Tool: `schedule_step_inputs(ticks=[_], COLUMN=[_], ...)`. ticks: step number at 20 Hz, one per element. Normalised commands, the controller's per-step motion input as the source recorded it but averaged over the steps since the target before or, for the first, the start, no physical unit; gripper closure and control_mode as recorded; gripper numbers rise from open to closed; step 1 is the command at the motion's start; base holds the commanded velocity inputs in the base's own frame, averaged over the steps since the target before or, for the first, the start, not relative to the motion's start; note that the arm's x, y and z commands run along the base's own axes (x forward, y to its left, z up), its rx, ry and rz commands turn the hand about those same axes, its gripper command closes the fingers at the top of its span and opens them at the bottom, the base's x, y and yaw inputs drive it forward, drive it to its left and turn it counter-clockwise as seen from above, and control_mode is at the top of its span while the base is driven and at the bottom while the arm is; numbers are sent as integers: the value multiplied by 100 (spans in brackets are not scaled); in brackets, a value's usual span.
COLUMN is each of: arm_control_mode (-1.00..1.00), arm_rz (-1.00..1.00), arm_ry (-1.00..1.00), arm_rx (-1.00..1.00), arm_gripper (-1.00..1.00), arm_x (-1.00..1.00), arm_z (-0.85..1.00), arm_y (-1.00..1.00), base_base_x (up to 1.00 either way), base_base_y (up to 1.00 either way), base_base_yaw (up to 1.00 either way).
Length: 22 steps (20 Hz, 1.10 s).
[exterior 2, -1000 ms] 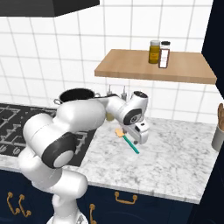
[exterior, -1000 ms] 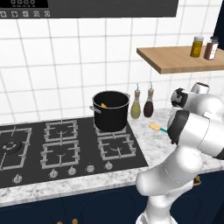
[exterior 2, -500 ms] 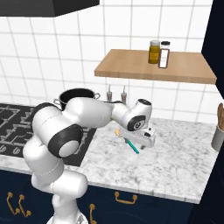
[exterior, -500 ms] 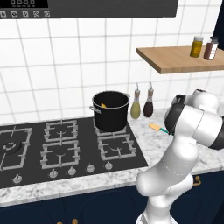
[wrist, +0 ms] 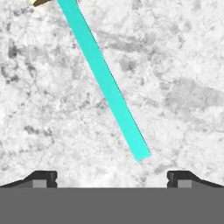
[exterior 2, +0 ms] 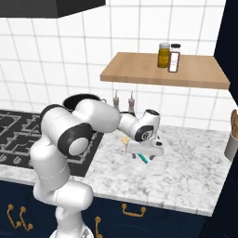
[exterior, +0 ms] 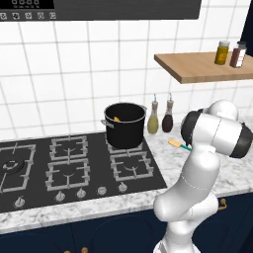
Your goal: Put the corn and avocado in the pot. Retrieve the spatula and lightly stir the vegetables in the pot.
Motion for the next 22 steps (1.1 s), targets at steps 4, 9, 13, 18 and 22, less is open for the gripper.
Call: schedule_step_inputs(ticks=[4,9,13,18,22], arm_control_mode=[-100,-100,-100,-100,-100], arm_rz=[27,22,19,16,12], arm_ry=[0,0,-1,-12,-23], arm_rx=[0,0,0,-2,-6], arm_gripper=[-100,-100,-100,-100,-100], arm_x=[12,24,6,-4,-40], arm_z=[-33,-17,-19,-35,-53], arm_y=[0,0,0,0,0], base_base_x=[0,0,0,0,0], base_base_y=[0,0,0,0,0], base_base_yaw=[0,0,0,0,0])
